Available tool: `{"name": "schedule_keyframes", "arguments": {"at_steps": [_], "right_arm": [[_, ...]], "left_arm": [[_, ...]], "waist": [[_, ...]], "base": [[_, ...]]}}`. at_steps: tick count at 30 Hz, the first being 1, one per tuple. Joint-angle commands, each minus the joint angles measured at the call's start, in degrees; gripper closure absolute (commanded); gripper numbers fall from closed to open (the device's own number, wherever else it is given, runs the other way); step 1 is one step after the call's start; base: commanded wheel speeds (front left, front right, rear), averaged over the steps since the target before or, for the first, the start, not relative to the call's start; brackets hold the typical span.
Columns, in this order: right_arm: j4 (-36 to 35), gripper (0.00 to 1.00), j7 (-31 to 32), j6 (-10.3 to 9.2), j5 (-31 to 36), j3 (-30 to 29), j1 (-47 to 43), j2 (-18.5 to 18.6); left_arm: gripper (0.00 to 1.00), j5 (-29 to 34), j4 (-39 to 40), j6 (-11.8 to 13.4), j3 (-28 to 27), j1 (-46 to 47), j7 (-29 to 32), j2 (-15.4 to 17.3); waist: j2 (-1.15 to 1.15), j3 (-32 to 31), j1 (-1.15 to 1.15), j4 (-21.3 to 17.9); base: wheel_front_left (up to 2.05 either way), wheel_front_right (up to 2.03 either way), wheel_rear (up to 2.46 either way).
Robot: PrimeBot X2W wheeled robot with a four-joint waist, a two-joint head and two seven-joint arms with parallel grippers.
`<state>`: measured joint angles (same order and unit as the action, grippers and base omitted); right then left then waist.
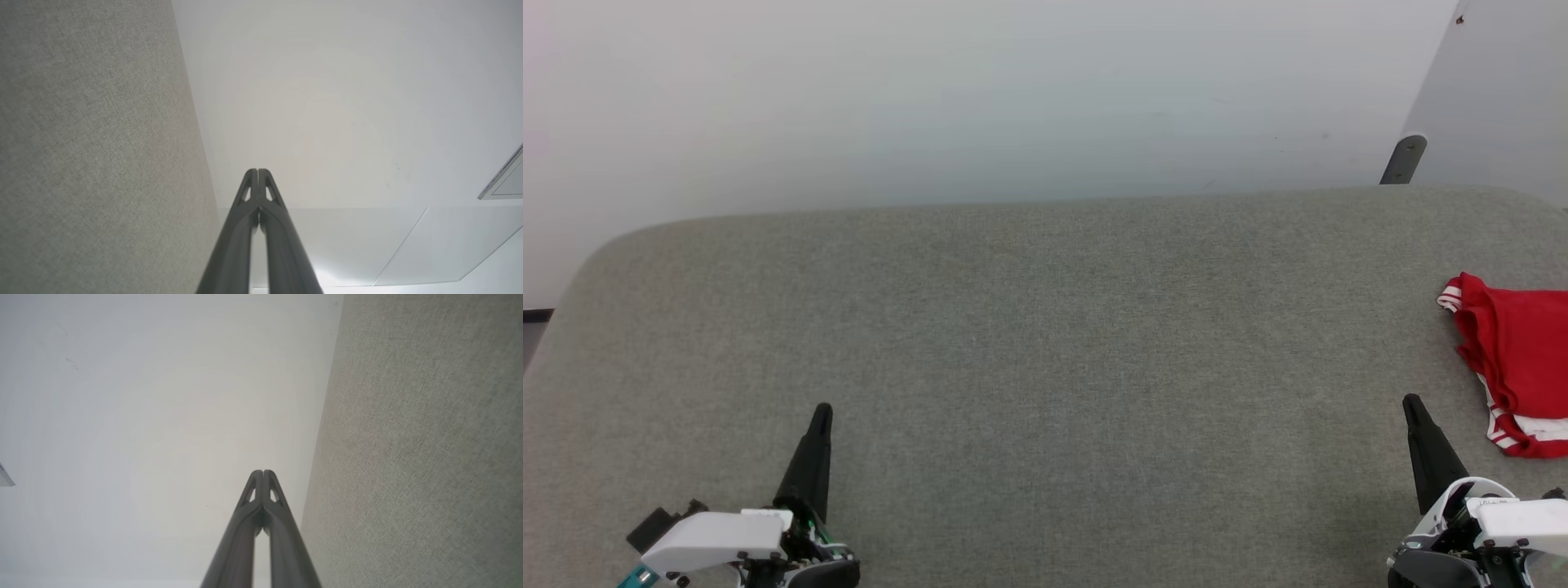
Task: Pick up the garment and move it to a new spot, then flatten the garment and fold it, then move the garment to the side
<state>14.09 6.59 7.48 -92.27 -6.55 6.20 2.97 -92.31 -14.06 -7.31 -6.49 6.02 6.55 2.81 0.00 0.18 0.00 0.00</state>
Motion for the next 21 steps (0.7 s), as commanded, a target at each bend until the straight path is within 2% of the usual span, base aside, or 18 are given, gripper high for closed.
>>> {"name": "schedule_keyframes", "arguments": {"at_steps": [1, 21], "right_arm": [[-0.1, 1.0, 0.1, 0.02, -0.3, 0.0, 0.2, -0.2], [-0.1, 1.0, 0.1, 0.02, -0.3, 0.0, 0.2, -0.2]], "left_arm": [[1.0, -0.2, 0.0, -0.3, -0.1, 0.6, 0.2, 0.0], [1.0, -0.2, 0.0, -0.3, -0.1, 0.6, 0.2, 0.0]], "waist": [[0.0, 0.0, 0.0, 0.0], [0.0, 0.0, 0.0, 0.0]], "base": [[0.0, 0.0, 0.0], [0.0, 0.0, 0.0]]}}
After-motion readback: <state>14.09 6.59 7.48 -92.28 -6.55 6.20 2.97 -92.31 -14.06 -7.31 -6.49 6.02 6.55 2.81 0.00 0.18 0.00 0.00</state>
